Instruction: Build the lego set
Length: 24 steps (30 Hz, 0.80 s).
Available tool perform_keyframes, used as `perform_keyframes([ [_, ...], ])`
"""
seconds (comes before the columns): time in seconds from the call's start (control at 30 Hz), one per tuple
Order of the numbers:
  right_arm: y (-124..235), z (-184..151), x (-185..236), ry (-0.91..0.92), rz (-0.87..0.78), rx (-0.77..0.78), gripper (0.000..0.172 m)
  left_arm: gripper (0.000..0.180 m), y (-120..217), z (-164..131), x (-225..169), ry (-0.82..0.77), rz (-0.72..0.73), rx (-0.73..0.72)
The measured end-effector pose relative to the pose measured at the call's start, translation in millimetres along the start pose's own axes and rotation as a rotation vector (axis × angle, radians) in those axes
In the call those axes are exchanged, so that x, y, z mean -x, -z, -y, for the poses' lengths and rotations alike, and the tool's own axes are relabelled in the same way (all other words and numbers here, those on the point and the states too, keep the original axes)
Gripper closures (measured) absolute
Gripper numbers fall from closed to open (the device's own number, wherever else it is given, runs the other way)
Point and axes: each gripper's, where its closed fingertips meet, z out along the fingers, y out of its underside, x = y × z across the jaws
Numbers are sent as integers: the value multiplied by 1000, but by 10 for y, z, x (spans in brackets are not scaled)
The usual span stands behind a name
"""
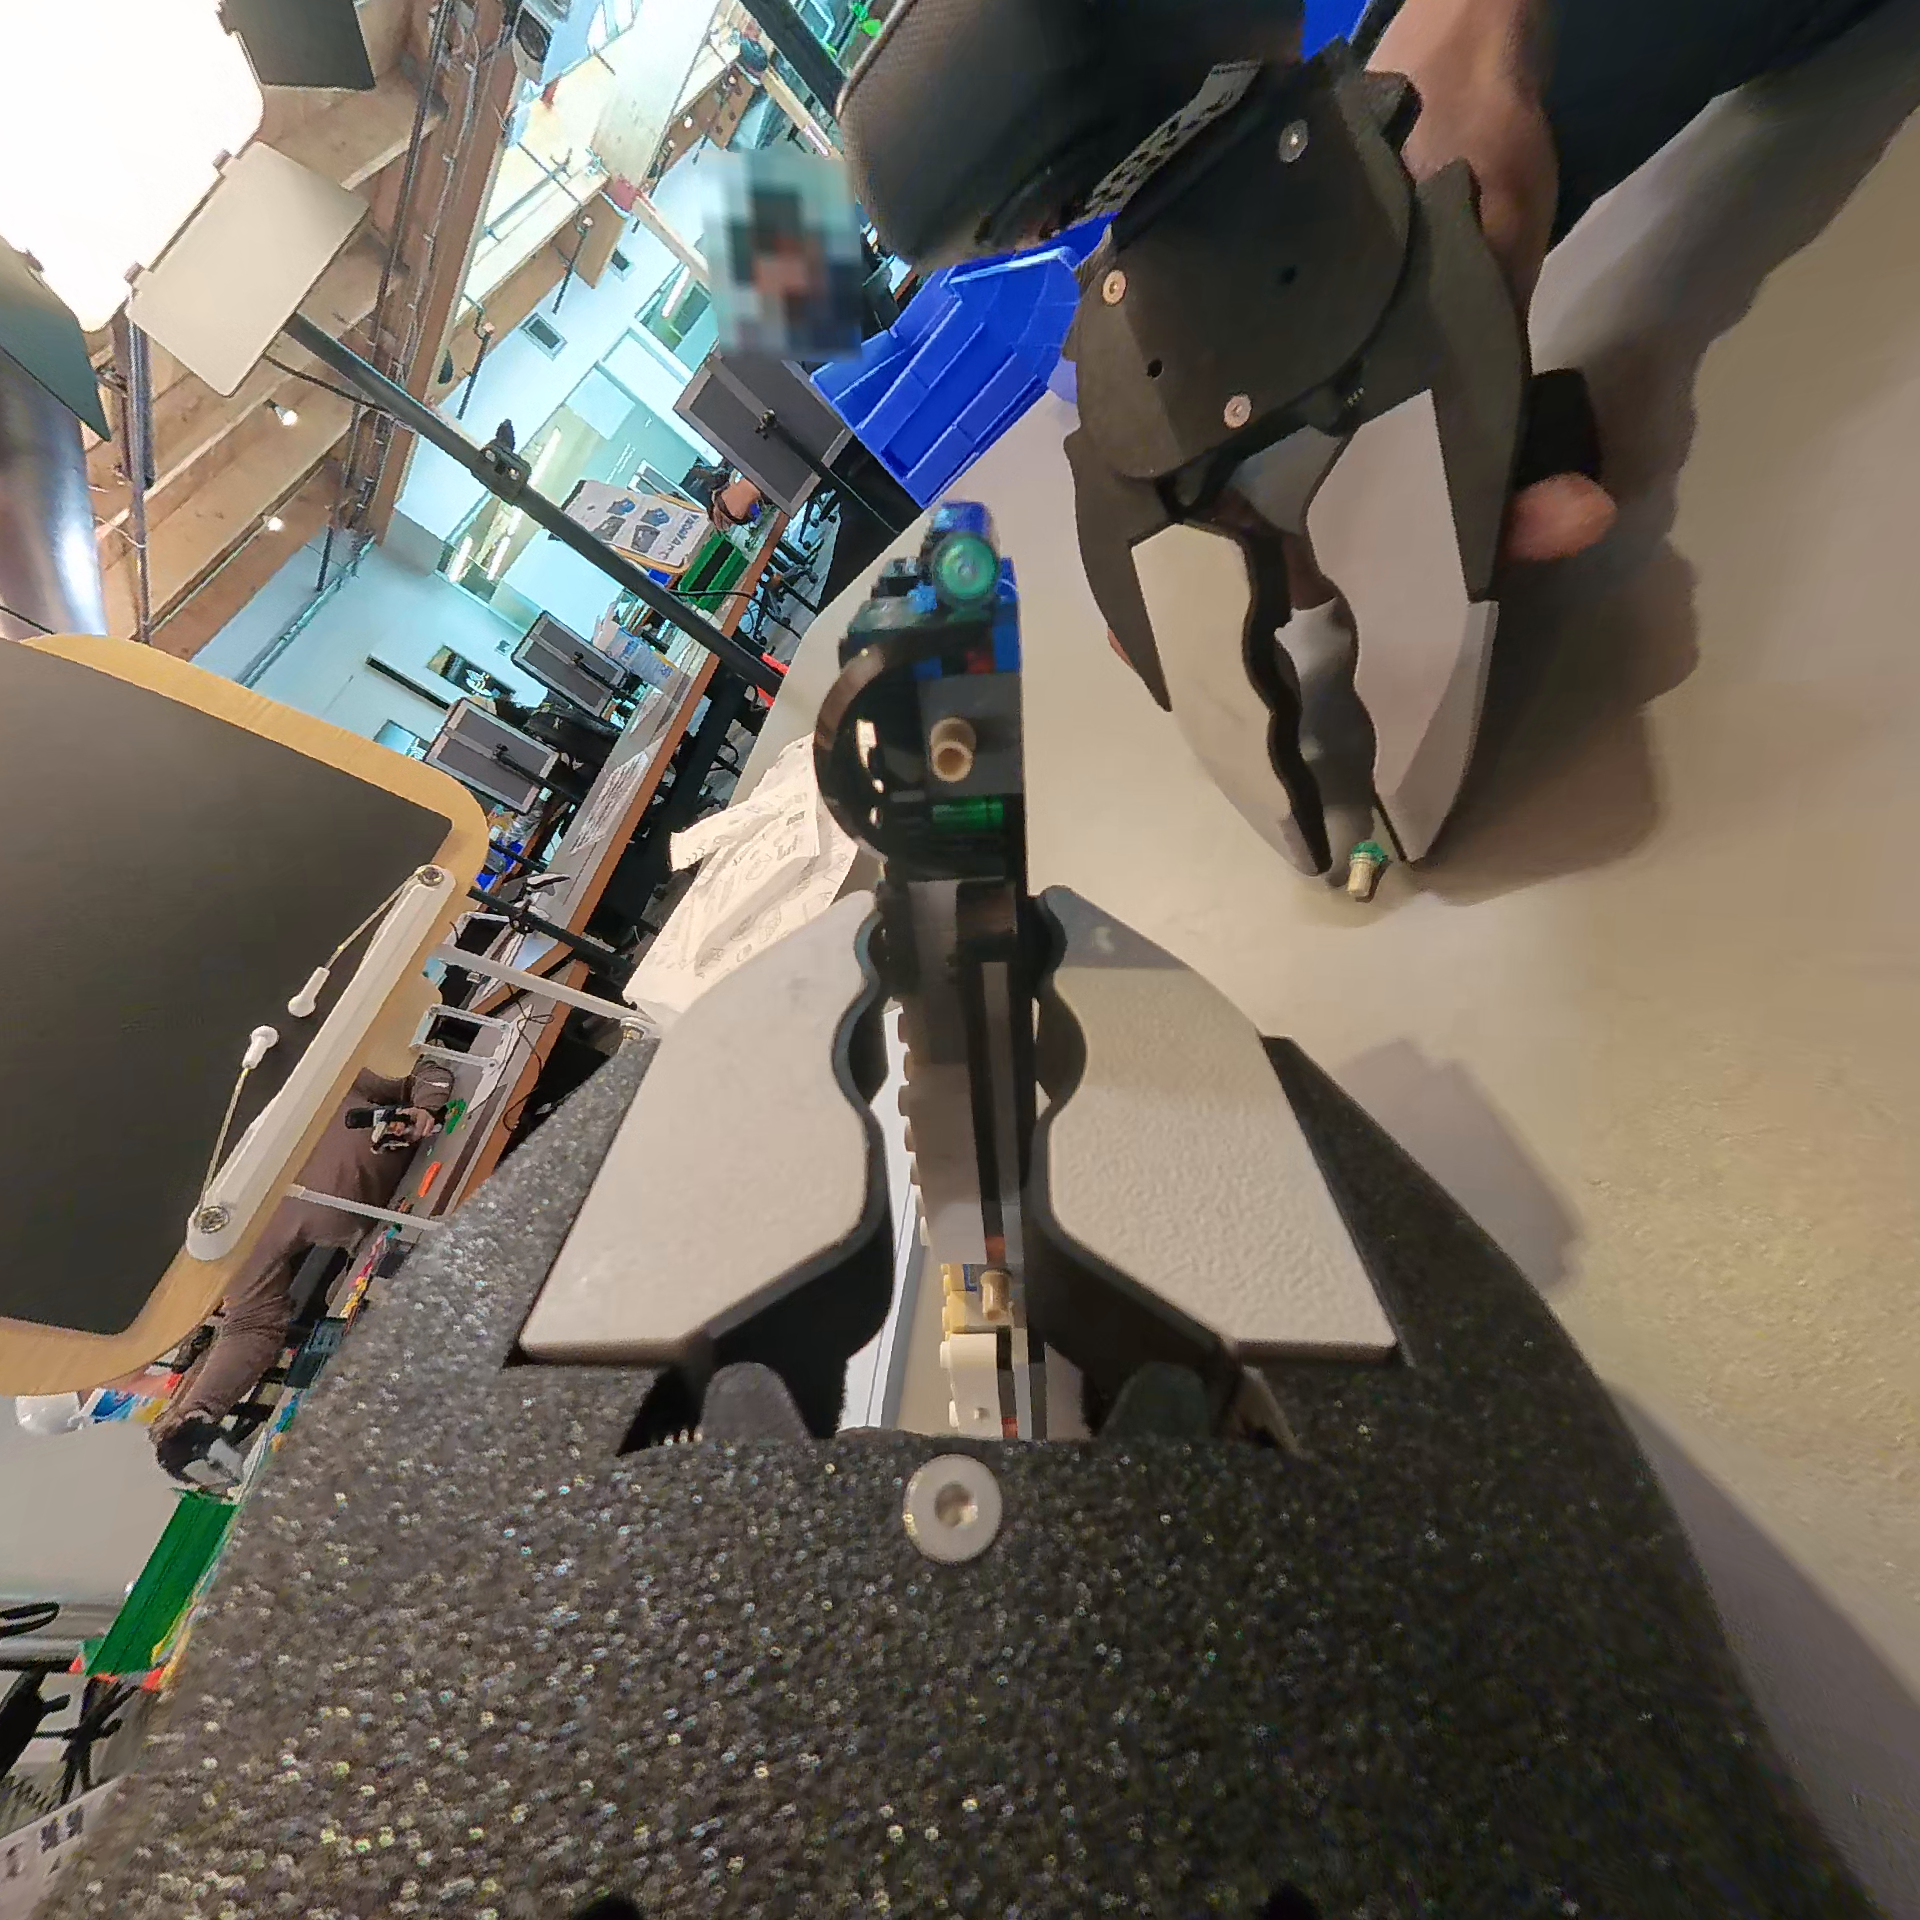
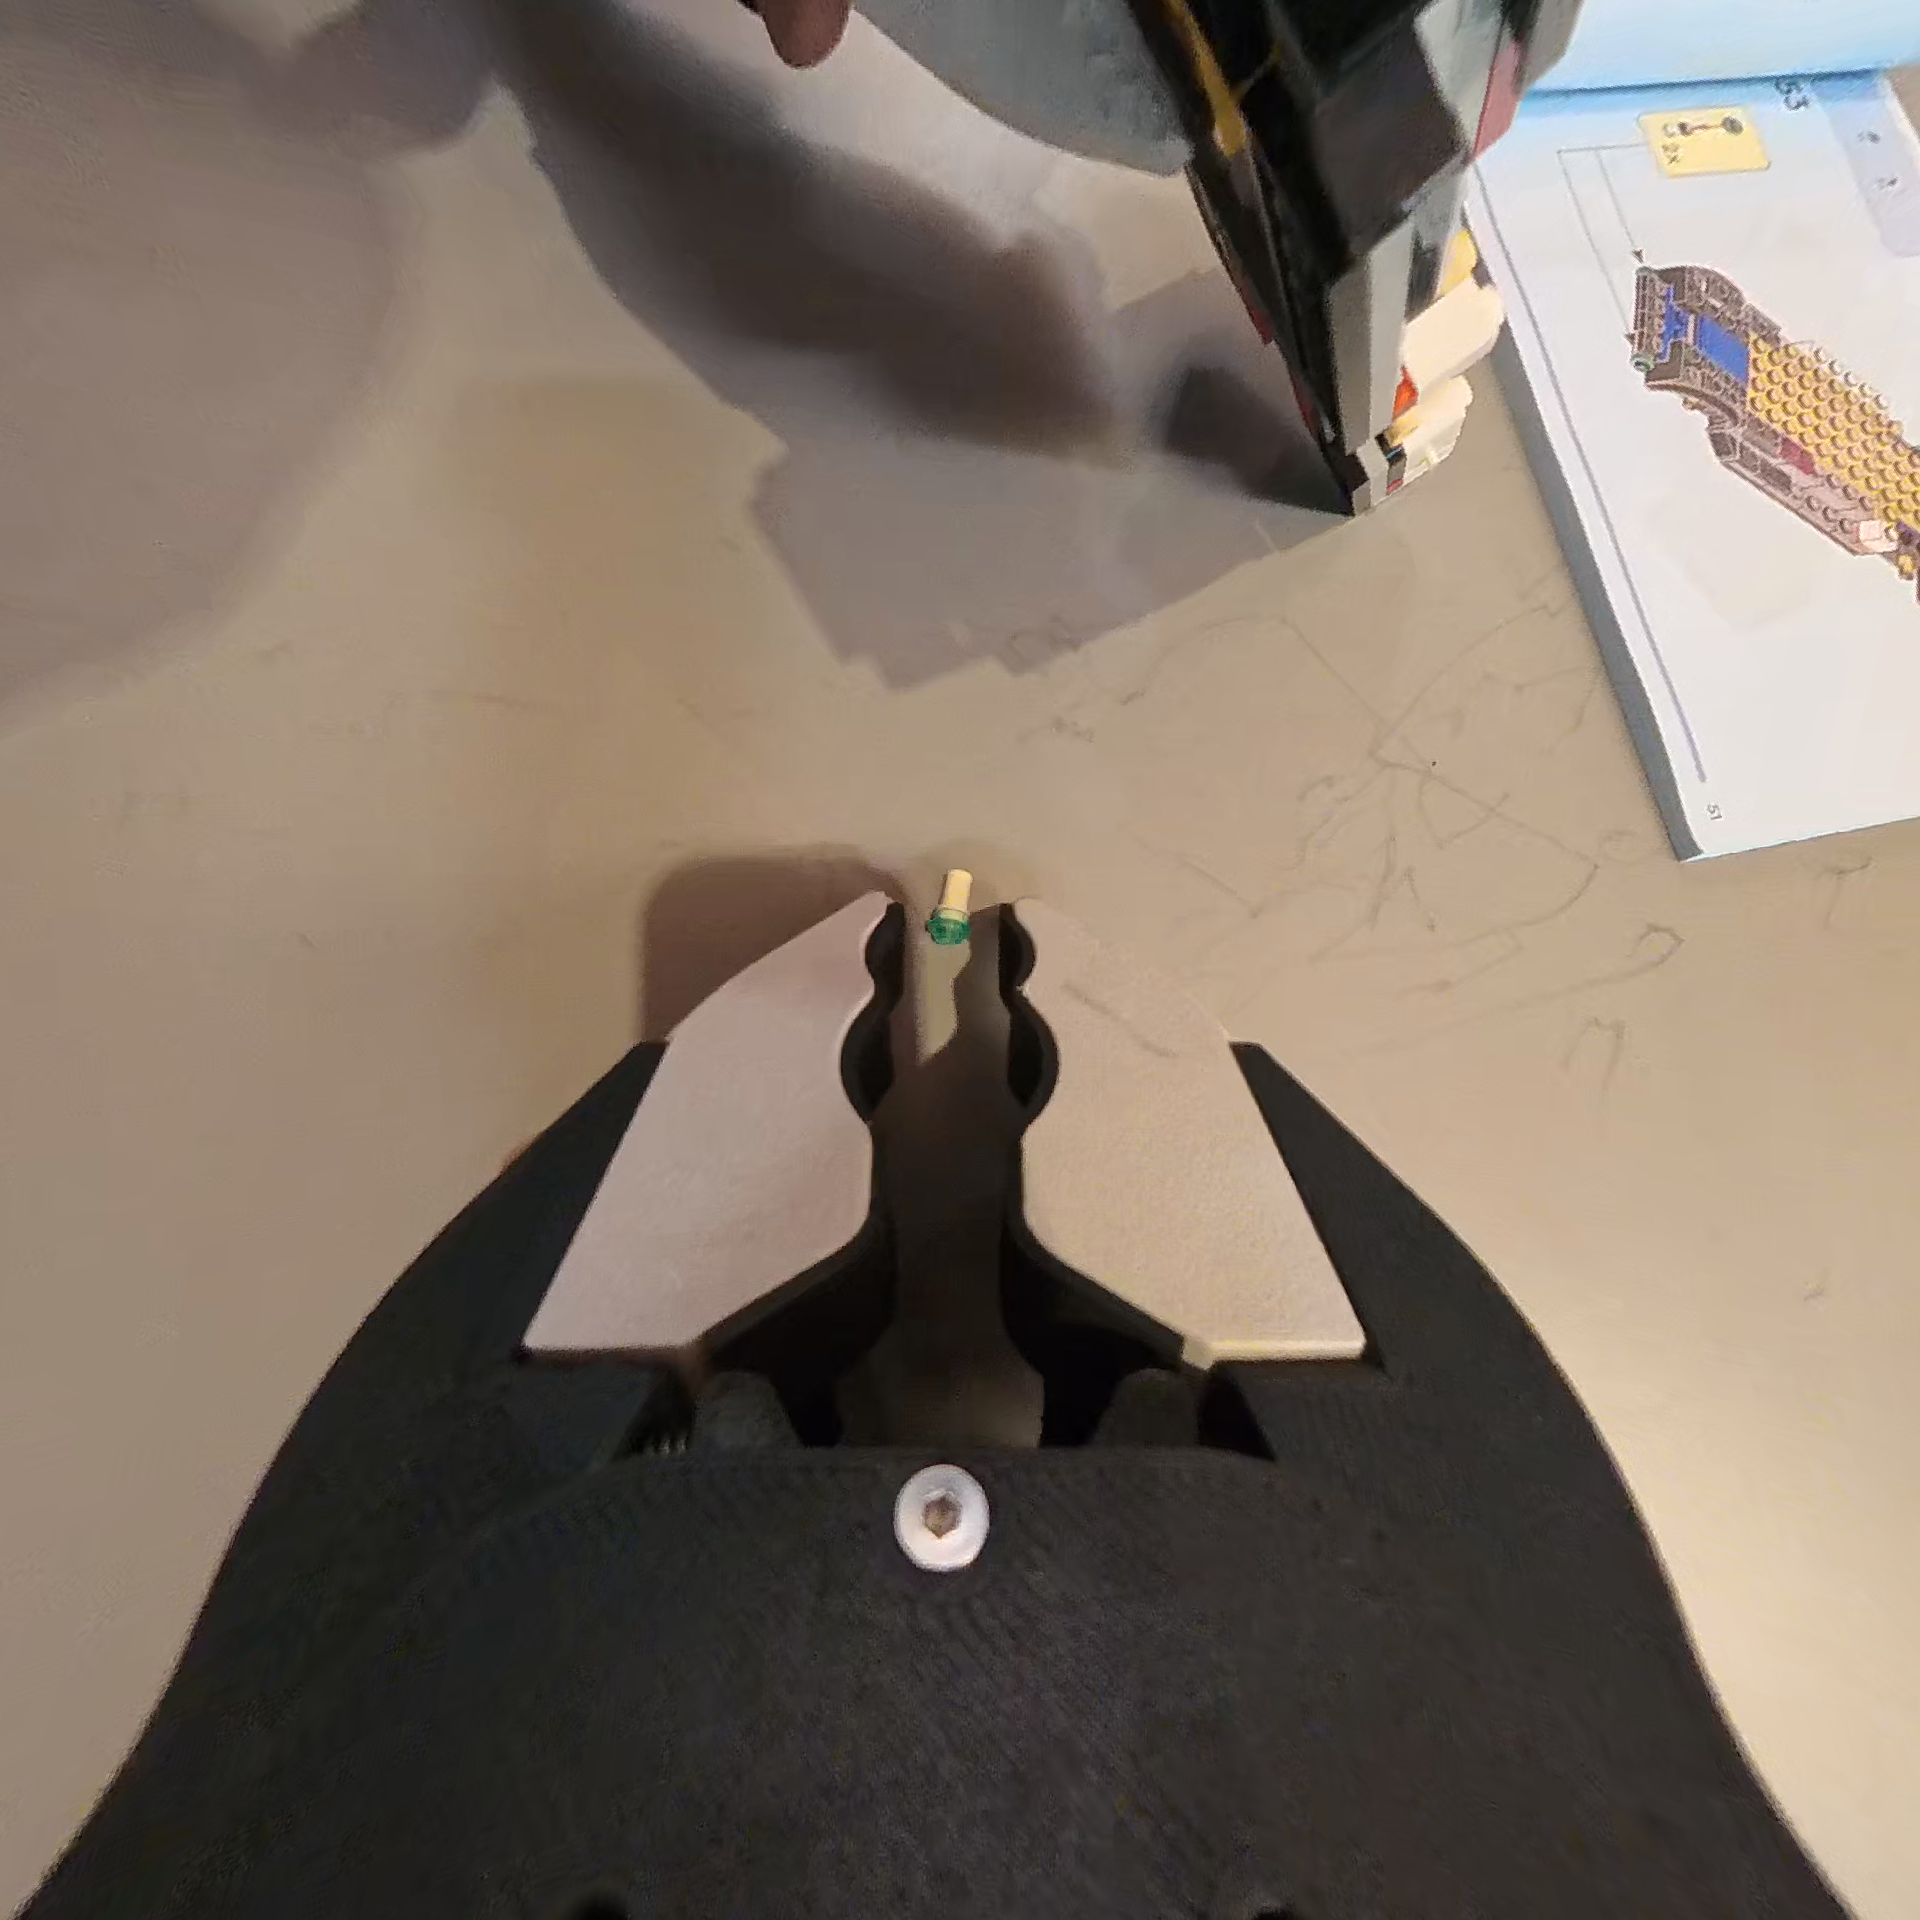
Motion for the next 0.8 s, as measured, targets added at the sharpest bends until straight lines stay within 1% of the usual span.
perform_keyframes([
  [0.13, -5, -4, -7, -6, -7, 4, 162, 156, 8, 6, 6, 12, -1, -8],
  [0.23, -8, -6, -19, -9, -11, 5, 164, 156, 16, 16, 9, 31, -7, -22],
  [0.3, -5, -3, -22, 15, -16, 2, 164, 156, 25, 30, 6, 46, -16, -35],
  [0.4, 55, 65, -83, 82, -69, -30, 164, 156, 39, 55, -3, 62, -32, -53],
  [0.5, 276, 286, -171, 127, -135, -135, 165, 157, 40, 70, 23, 111, -35, -62],
  [0.67, 816, 787, -275, 220, -271, -316, 165, 157, 68, 165, 24, 285, -119, -139],
  [0.73, 952, 984, -259, 250, -292, -346, 165, 157, 73, 207, 42, 375, -148, -176],
  [0.8, 1015, 1125, -230, 277, -287, -337, 165, 157, 84, 244, 92, 458, -158, -211],
])
